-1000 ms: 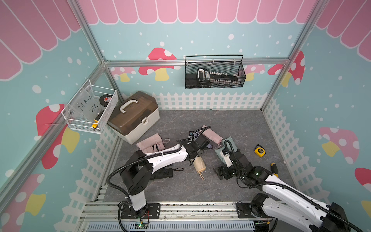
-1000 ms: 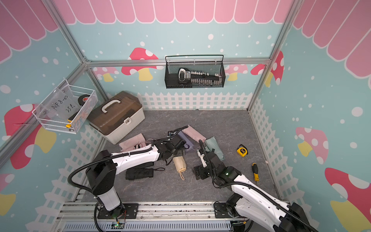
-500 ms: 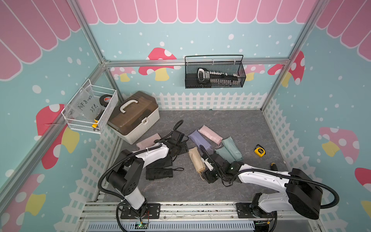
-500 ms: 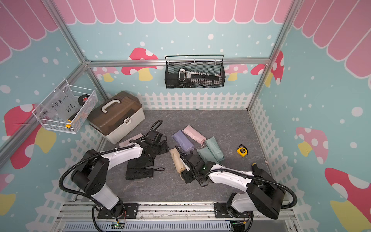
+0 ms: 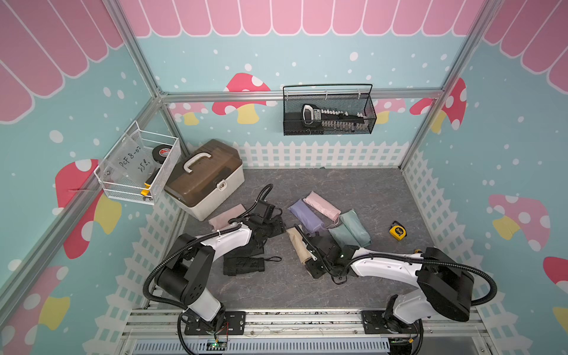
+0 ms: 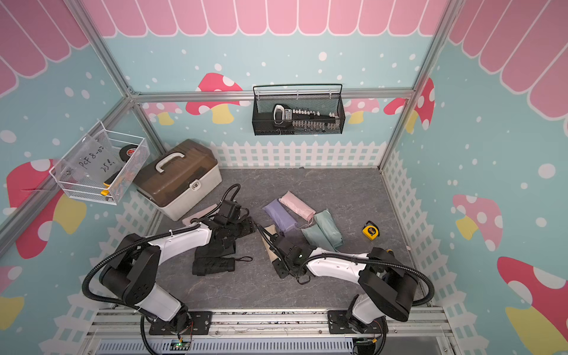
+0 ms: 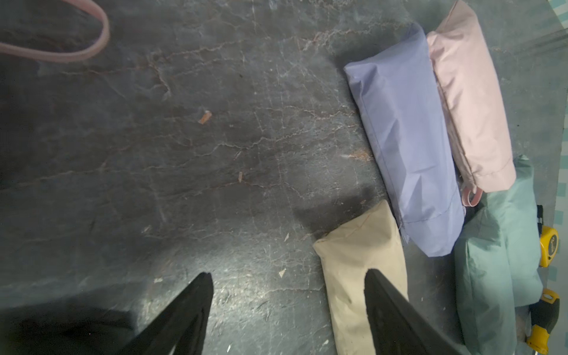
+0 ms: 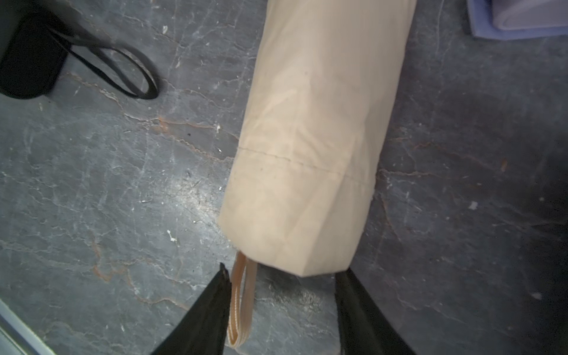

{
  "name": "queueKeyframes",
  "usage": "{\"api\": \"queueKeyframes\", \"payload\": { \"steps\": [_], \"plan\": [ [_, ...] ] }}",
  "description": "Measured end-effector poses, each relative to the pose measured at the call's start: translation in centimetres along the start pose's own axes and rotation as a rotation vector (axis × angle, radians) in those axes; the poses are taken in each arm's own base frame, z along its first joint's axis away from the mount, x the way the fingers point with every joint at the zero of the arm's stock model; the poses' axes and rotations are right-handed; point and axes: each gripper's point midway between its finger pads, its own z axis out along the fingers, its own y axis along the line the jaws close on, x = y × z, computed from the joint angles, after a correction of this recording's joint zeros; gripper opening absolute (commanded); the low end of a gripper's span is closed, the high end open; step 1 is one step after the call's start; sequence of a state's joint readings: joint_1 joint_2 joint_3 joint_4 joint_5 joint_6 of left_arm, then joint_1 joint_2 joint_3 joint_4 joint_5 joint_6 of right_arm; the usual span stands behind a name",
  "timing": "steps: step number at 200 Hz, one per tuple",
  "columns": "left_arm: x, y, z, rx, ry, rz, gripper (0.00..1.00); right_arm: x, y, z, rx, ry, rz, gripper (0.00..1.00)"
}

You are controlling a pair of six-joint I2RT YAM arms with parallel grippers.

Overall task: Take umbrellas out of sleeves
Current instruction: Take out the umbrella from the umbrella sleeve.

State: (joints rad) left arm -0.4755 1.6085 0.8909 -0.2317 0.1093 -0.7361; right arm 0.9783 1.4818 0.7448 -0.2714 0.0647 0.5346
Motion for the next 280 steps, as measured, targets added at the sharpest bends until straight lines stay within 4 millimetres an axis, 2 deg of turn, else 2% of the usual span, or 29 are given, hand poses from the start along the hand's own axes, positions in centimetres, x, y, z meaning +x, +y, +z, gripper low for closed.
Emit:
{"api": "queueKeyframes", "payload": {
  "steps": [74,85,146,193,259,280],
  "plan": [
    [-0.3,-0.7,-0.8,0.043,-0.02,0.003,0.77,1.1,-0.6,0.9,0.055,0.04,0.008,0.46],
    [-0.3,-0.7,-0.8,0.043,-0.019,0.003,0.77,1.2,-0.6,0.9,0.061,0.043,0.005,0.43],
    [-0.1,-0.5,-0.7,0.039,-0.015,0.002,0.77,1.9,-1.0,0.6,0.11,0.059,-0.006,0.41],
    [-0.1,-0.5,-0.7,0.043,-0.015,0.002,0.77,1.1,-0.5,-0.1,0.169,0.04,-0.05,0.4],
    [0.1,-0.4,-1.0,0.05,-0.022,0.003,0.77,1.4,-0.5,1.2,0.209,0.067,-0.065,0.37],
    [0.0,-0.5,-1.1,0.053,-0.025,0.003,0.77,1.3,-0.4,1.4,0.21,0.064,-0.057,0.26]
  ]
}}
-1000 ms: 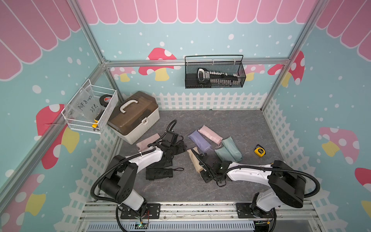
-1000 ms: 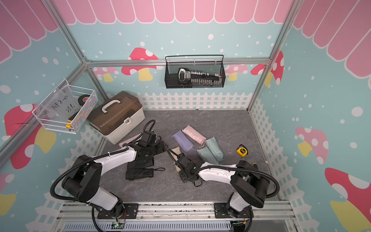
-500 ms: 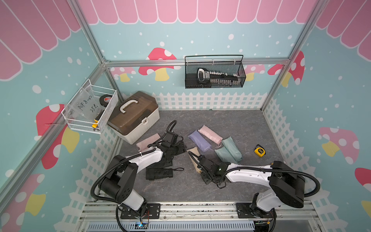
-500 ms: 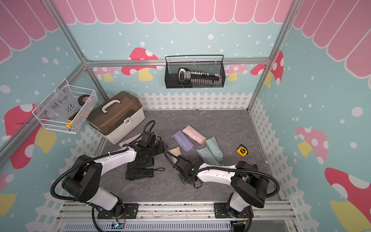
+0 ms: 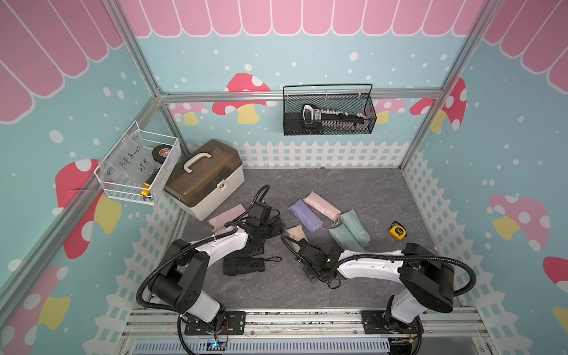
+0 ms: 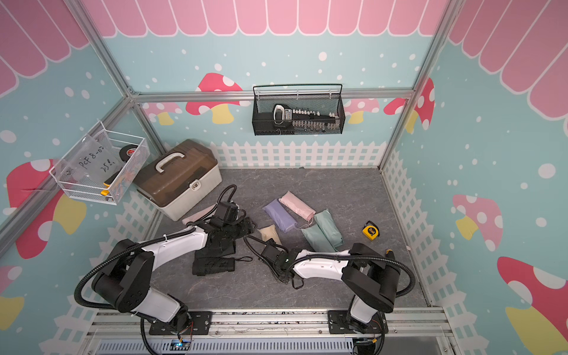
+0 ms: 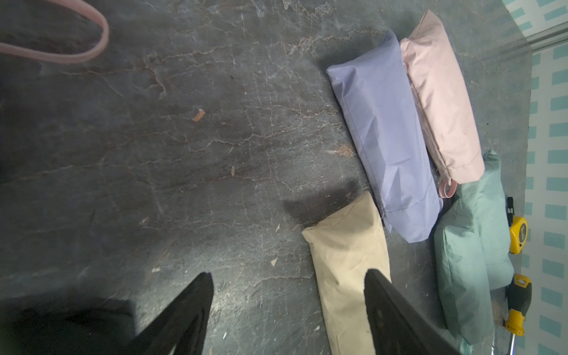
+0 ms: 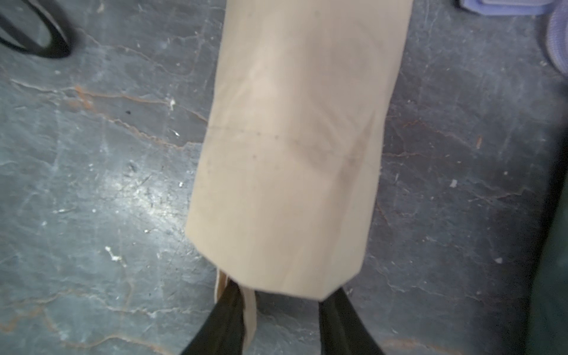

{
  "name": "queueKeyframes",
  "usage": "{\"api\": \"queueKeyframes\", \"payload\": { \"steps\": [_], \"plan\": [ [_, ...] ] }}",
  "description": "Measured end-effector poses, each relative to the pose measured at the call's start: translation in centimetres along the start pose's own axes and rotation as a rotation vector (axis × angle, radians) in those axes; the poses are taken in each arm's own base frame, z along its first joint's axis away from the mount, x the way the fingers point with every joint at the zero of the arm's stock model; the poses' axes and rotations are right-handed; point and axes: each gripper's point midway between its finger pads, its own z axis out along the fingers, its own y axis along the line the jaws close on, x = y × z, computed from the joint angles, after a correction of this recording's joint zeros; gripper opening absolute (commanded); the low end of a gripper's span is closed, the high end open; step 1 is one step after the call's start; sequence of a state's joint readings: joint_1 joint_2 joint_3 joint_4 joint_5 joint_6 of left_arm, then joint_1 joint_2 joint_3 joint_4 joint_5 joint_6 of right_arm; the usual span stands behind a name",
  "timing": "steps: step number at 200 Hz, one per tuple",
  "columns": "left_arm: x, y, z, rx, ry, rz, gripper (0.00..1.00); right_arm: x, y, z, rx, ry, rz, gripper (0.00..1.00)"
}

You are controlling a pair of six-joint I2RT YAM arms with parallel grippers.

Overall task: Take umbrellas out of sleeves
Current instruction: Take out the umbrella from the umbrella sleeve.

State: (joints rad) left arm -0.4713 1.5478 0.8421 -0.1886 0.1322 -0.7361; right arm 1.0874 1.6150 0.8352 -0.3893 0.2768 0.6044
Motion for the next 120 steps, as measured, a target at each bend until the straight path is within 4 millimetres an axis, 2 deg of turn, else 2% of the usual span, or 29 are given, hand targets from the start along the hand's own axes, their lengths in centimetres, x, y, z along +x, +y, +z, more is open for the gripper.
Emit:
{"api": "queueKeyframes", "payload": {
  "steps": [18,36,56,73,95,120],
  "plan": [
    [0.0,0.0,0.0,0.001,0.0,0.0,0.77,-0.3,0.3,0.2,-0.008,-0.005,0.006,0.13],
    [-0.1,-0.2,0.0,0.008,-0.003,-0.001,0.77,-0.6,0.6,0.3,-0.021,-0.013,0.007,0.05],
    [-0.1,-0.5,0.0,0.027,0.0,-0.005,0.78,-0.7,0.9,0.3,-0.034,-0.017,0.014,0.02],
    [-0.1,-0.9,0.2,0.044,0.004,-0.013,0.85,-0.7,0.9,0.3,-0.037,-0.02,0.016,0.0],
    [0.1,-1.1,0.7,0.063,0.019,-0.022,0.88,-0.6,1.0,0.3,-0.046,-0.024,0.018,0.0],
    [0.7,-1.0,1.8,0.073,0.047,-0.043,0.86,-0.3,1.0,0.2,-0.058,-0.023,0.019,0.0]
  ]
}}
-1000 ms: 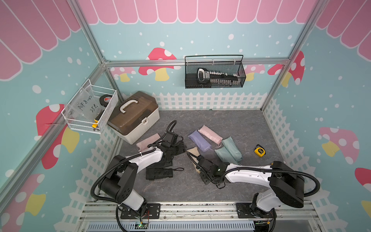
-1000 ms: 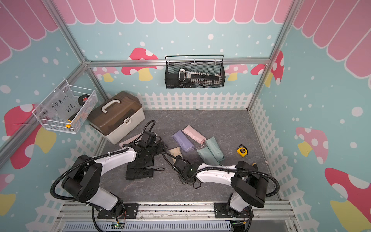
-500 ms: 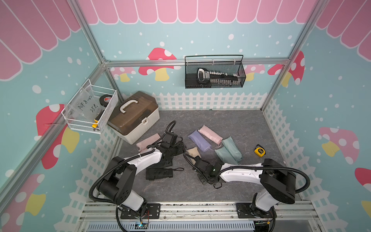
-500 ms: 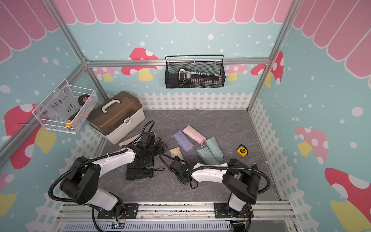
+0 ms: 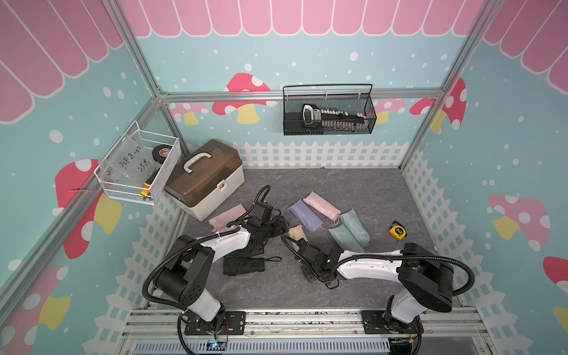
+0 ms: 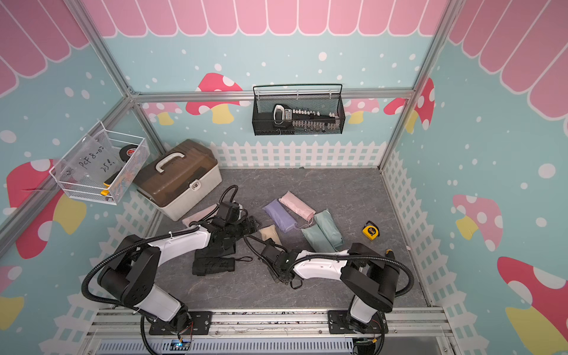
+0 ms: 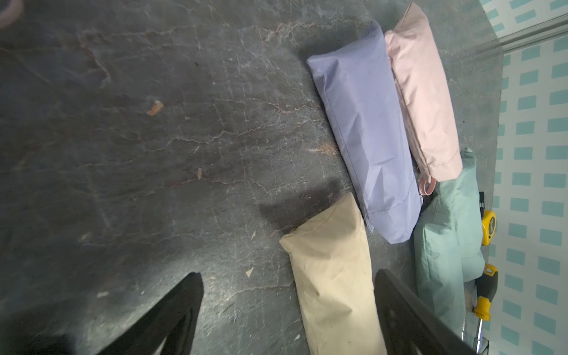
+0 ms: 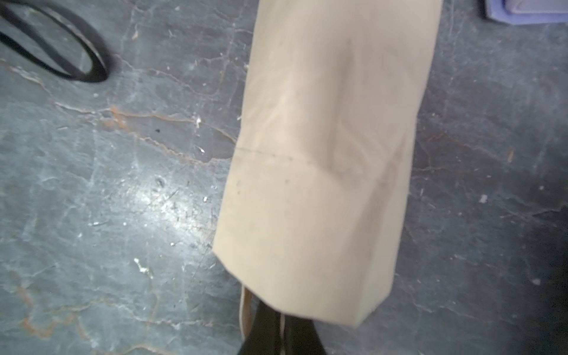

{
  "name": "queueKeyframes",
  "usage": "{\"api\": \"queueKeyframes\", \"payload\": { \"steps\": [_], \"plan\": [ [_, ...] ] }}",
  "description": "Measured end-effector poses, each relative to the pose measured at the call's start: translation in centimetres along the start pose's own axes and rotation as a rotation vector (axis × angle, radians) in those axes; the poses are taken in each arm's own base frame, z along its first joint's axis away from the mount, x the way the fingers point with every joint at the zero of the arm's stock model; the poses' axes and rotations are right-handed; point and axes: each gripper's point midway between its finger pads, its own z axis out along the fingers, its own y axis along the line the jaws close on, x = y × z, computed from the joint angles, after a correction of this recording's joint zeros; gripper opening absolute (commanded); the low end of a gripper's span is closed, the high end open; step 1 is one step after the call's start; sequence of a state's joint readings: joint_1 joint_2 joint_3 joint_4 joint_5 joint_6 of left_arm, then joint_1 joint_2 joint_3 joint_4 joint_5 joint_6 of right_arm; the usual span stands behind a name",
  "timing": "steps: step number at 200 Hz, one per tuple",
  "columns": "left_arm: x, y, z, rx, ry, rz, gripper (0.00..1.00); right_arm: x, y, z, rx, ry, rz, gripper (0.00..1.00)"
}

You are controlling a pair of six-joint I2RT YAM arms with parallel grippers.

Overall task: Take umbrellas out of sleeves
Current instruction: Take out the umbrella from the umbrella sleeve.

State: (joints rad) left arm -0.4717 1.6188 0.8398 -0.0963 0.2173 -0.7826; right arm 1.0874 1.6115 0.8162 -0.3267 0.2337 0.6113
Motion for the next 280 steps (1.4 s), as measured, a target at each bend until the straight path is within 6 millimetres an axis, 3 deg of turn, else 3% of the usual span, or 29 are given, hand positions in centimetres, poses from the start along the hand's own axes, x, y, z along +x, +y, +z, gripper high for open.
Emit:
{"api": "queueKeyframes", "payload": {
  "steps": [27,78,100,124,142,147,167,205,280],
  "plan": [
    [0.9,0.7,1.8,0.001,0.046,-0.036,0.81,0.1,0.1,0.0,-0.007,0.001,0.001,0.0],
    [0.3,-1.5,3.4,0.101,0.036,-0.067,0.81,0.1,0.4,-0.1,-0.025,0.002,0.002,0.0],
    [0.2,-1.9,3.8,0.115,0.043,-0.076,0.76,0.1,0.4,0.0,-0.028,0.0,0.002,0.0],
    [0.3,-2.3,4.5,0.137,0.061,-0.094,0.57,0.0,0.5,0.0,-0.029,-0.002,0.002,0.0],
    [0.7,-2.4,4.9,0.149,0.079,-0.097,0.34,0.0,0.5,0.0,-0.029,-0.002,0.002,0.0],
    [0.8,-2.5,5.0,0.153,0.082,-0.096,0.31,0.0,0.5,0.0,-0.029,-0.002,0.002,0.0],
    [1.0,-2.8,5.1,0.169,0.089,-0.097,0.0,0.0,0.5,0.0,-0.03,-0.002,0.002,0.0],
    [1.1,-2.5,5.1,0.152,0.089,-0.067,0.0,0.8,0.3,-0.4,-0.041,0.002,0.003,0.0],
    [1.3,-1.8,3.2,0.025,0.044,0.133,0.0,4.2,0.1,-1.9,-0.125,0.057,0.018,0.0]
  ]
}}
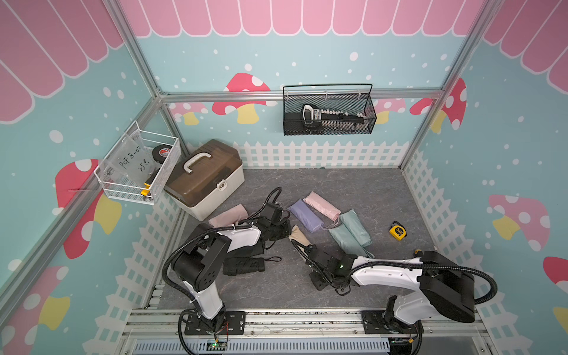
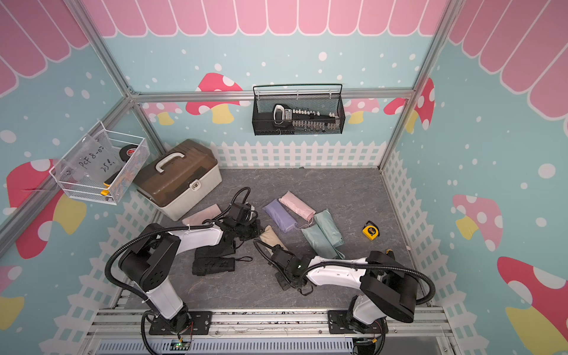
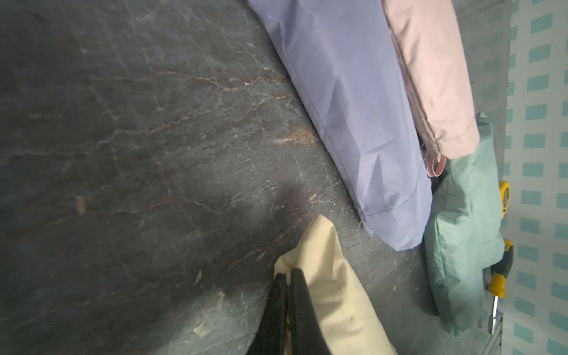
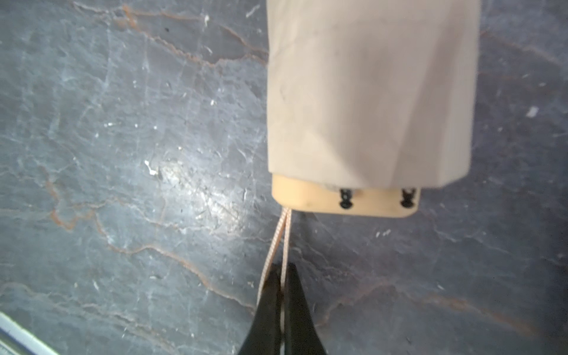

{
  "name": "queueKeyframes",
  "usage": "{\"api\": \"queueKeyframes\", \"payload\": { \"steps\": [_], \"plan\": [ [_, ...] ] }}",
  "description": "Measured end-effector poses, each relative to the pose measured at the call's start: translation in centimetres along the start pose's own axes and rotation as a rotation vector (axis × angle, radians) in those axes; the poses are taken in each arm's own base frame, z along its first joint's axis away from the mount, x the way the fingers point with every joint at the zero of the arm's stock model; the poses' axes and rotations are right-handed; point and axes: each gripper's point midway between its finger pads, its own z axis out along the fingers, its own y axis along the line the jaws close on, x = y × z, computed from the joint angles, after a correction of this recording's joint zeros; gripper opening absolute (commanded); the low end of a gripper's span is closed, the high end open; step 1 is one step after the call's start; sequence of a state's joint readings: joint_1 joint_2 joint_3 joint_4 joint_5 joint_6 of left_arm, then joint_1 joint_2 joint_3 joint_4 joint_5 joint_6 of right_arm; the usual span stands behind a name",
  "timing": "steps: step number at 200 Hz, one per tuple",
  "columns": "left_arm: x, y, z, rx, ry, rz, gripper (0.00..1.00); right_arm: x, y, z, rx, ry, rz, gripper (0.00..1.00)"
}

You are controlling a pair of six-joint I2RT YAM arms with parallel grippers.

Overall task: Take umbrellas out of sleeves
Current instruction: Take out the umbrella from the umbrella sleeve.

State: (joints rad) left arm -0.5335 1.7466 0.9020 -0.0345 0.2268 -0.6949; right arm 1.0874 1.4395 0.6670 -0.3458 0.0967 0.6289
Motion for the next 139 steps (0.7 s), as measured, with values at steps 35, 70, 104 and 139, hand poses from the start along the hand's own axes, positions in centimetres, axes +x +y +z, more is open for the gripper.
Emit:
{"api": "queueKeyframes", "payload": {
  "steps": [35,70,104,139],
  "plan": [
    [-0.1,0.6,-0.2,-0.043,-0.016,0.053,0.0,1.4,-0.1,-1.0,-0.033,0.02,0.018,0.0],
    [-0.4,1.4,-0.3,-0.09,-0.035,0.087,0.0,2.2,-0.3,-2.0,-0.052,0.017,0.043,0.0],
    [-1.0,2.1,-0.5,-0.136,-0.063,0.108,0.0,3.4,-0.6,-2.8,-0.064,0.032,0.07,0.0],
    [-2.6,2.6,-0.9,-0.162,-0.106,0.111,0.0,4.5,-1.0,-3.8,-0.076,0.035,0.098,0.0]
  ]
}}
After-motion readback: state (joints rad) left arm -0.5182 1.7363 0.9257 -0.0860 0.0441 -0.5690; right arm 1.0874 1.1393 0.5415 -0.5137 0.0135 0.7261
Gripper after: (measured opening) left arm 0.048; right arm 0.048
